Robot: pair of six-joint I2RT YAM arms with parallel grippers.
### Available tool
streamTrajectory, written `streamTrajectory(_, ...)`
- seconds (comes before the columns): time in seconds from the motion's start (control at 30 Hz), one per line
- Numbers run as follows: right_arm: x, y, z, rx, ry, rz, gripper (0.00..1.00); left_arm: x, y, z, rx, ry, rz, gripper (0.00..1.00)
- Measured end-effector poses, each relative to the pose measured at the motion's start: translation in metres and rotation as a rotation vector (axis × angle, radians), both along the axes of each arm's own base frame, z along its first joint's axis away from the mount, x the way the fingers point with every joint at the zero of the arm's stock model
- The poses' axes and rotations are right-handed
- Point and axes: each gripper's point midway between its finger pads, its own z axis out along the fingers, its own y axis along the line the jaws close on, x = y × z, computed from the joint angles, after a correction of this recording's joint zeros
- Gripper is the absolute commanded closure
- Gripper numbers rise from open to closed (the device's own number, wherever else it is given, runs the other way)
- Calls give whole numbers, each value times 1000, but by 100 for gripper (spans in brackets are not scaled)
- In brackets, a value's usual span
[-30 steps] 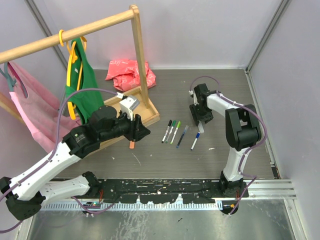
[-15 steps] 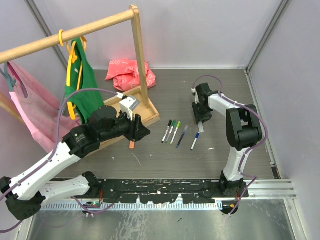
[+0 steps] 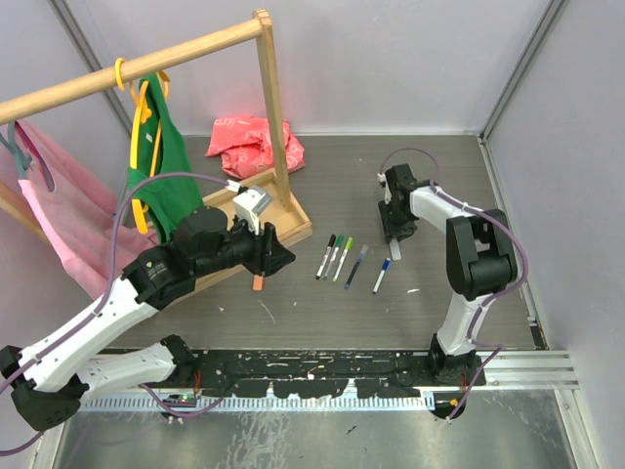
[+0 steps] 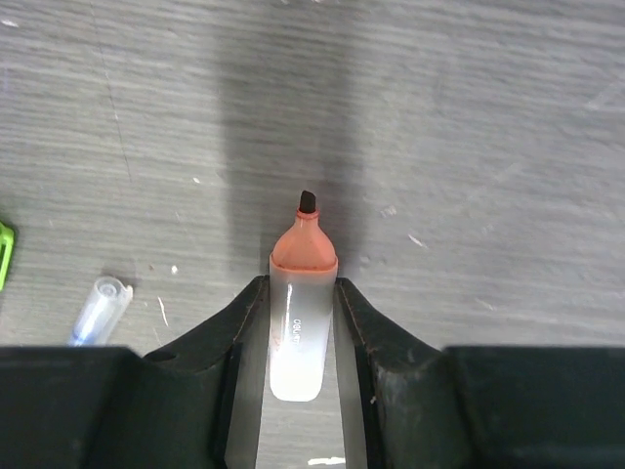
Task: Insert the pens into the pen caps
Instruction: Pick up the pen from the center of the board.
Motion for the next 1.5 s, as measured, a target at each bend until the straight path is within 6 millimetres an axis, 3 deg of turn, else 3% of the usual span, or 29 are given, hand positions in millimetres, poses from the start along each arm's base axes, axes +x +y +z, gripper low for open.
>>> streamTrajectory(0.13, -1, -11, 30, -34, -89, -40, 100, 1, -1, 1, -15, 4, 13, 56)
streamTrajectory(0.33, 15, -13, 143, 34, -448, -106, 100, 6, -2, 5, -38, -8, 31, 55)
streamTrajectory(0.43, 13, -7, 185, 116, -586, -121, 100, 8, -1, 7, -70, -19, 55, 54)
streamTrajectory(0.5, 7, -2, 201, 176, -642, -133, 100, 9, 2, 11, -97, -32, 79, 53)
streamTrajectory(0.87, -41, 32, 241, 524, -804, -247, 100, 28, 13, 29, -159, -89, 212, 52)
streamTrajectory(1.07, -62, 88, 271, 700, -836, -191, 100, 33, 11, 24, -144, -85, 225, 51)
streamTrajectory(1.3, -87, 156, 271, 811, -767, -114, 100, 38, 2, 10, -105, -56, 212, 50)
streamTrajectory(1.5, -94, 189, 262, 833, -709, -97, 100, 38, -4, 8, -108, -45, 194, 49)
